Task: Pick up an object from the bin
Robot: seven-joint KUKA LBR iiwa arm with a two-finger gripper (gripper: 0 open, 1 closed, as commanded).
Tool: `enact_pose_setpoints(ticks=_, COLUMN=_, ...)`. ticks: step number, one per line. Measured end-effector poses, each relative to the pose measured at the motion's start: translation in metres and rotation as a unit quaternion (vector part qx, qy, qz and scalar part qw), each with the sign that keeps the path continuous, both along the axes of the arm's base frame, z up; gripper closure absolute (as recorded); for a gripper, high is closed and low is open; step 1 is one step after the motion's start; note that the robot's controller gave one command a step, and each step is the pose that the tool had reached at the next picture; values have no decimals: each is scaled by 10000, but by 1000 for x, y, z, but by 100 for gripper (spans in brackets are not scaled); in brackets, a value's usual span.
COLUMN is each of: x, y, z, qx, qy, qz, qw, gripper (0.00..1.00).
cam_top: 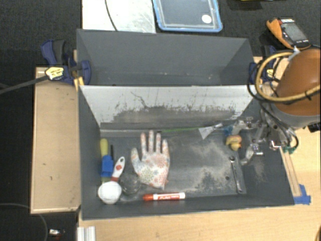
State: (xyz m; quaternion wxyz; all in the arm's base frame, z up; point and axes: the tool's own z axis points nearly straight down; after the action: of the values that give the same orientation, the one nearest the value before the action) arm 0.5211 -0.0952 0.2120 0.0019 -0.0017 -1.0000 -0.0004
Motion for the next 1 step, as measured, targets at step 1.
enact_pose_setpoints(ticks=1, x=2, y=0, z=3, qx=-6, qy=-35, qz=17, qw=10000, gripper=0)
